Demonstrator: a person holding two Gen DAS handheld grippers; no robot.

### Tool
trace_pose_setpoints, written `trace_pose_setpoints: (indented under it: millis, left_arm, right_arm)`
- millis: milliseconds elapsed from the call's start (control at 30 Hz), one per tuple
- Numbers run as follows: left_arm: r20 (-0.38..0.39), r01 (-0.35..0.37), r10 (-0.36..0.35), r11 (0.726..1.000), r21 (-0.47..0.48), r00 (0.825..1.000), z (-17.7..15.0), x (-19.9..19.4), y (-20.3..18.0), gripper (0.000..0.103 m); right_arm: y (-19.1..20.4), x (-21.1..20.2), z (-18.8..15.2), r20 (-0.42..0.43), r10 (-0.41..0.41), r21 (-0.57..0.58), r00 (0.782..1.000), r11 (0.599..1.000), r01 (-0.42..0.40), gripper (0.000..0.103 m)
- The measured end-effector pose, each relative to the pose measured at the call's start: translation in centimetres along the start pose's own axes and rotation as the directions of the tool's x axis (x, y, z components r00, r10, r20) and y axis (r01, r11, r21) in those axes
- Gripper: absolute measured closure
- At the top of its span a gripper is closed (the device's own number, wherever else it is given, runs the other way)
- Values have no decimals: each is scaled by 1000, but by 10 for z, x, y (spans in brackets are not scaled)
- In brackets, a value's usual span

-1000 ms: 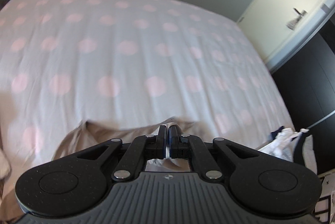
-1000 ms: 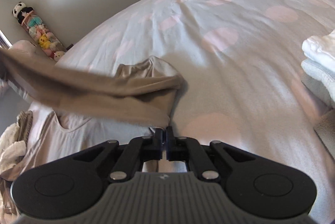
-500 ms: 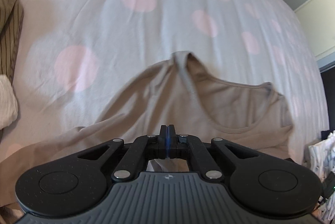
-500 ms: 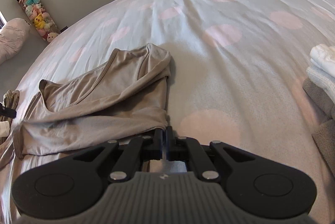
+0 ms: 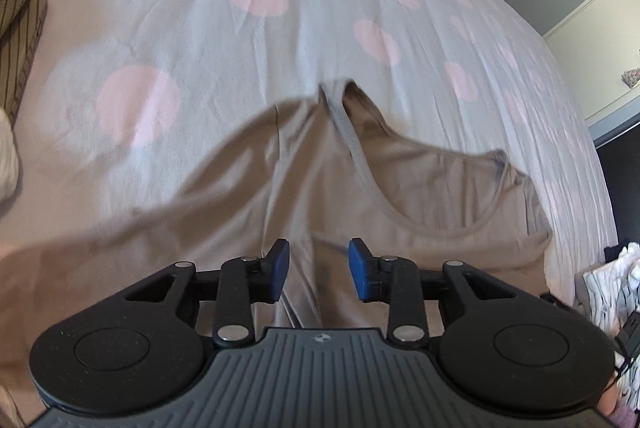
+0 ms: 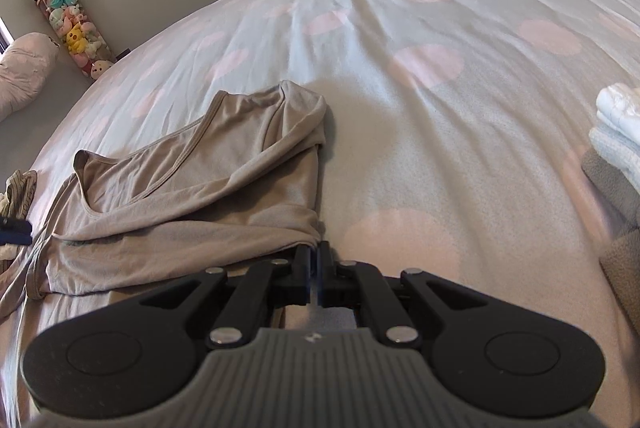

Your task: Fold clothes

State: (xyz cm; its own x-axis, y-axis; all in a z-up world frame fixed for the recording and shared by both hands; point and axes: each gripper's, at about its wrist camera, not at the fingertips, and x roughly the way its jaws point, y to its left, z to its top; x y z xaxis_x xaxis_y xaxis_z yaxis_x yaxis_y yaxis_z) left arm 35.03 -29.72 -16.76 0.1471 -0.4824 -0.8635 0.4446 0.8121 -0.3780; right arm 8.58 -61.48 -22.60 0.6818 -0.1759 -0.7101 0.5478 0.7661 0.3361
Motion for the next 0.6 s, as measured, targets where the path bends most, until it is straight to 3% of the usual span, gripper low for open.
trace_pose_setpoints:
  millis: [233,267,300,500,600]
  left_arm:
    - [-48,-29,30,999,30,998,-47,8,-15,76]
    - [-48,-42,44,998,37,998,-47,10,-15,94]
    - [-48,-56,58,997,44,997,-48,11,-16,103]
    - [-15,-119,121,987,109,993,-30,-9,-24,103]
    - [-41,-177,182,979,105,982,-23,-9,-15,103]
  right_arm:
    - [1,-1,0,2,1,1,1000,1000,-1,99]
    - [1,-1,0,2,2,2,1000,1000,-2,99]
    - [0,-1,0,2,4,3,1000,1000,-4,99]
    - [1,-6,2,-3,6,-18,1000,1000,-7,99]
    - [3,-5,2,-12,-1,-38,1000,999,1,99]
